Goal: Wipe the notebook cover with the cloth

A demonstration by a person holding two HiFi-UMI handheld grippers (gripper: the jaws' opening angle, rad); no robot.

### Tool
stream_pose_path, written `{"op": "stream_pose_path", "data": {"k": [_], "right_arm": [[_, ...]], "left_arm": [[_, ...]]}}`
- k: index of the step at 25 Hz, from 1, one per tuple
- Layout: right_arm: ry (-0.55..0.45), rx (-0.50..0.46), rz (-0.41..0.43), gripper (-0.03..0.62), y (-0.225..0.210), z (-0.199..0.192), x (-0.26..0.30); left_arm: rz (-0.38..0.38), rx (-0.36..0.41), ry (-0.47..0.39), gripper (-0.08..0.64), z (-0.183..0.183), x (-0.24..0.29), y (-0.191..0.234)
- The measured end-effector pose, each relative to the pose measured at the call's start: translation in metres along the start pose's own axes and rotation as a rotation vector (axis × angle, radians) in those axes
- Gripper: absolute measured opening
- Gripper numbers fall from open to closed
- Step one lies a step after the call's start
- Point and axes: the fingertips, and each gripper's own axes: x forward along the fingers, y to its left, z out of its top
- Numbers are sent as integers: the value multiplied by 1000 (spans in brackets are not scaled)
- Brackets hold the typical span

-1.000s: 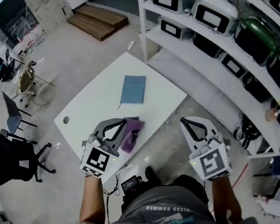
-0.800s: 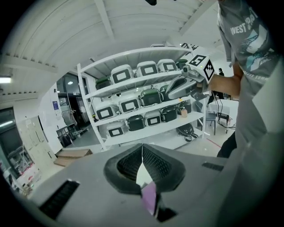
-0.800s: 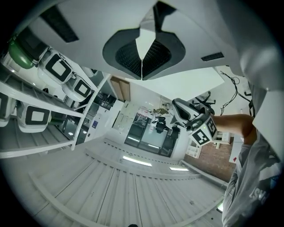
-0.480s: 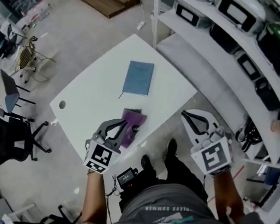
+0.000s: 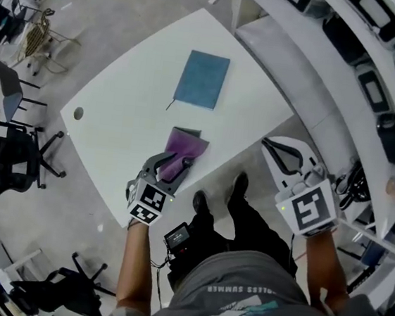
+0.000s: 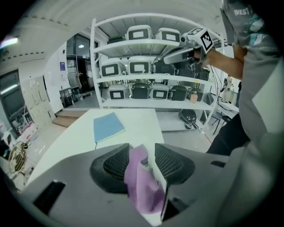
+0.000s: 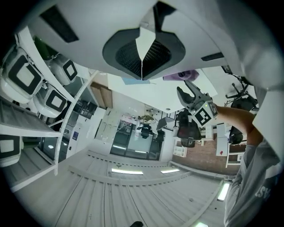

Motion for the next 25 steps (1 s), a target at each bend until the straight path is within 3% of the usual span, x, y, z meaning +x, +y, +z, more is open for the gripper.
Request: {"op": "stream_pose_path", "data": {"k": [5, 16, 20, 25], "right_arm": [[28, -4, 41, 31, -3, -16, 20], [83, 0, 103, 31, -6, -41, 58], [88, 5, 117, 31, -7, -45, 67], [87, 14, 120, 31, -11, -50, 69]], "left_arm": [[7, -38, 75, 227, -39, 32, 0], [4, -128, 156, 235, -94, 70, 4], [7, -149, 145, 213, -98, 78, 5], [34, -178, 101, 125, -97, 79, 12]]}}
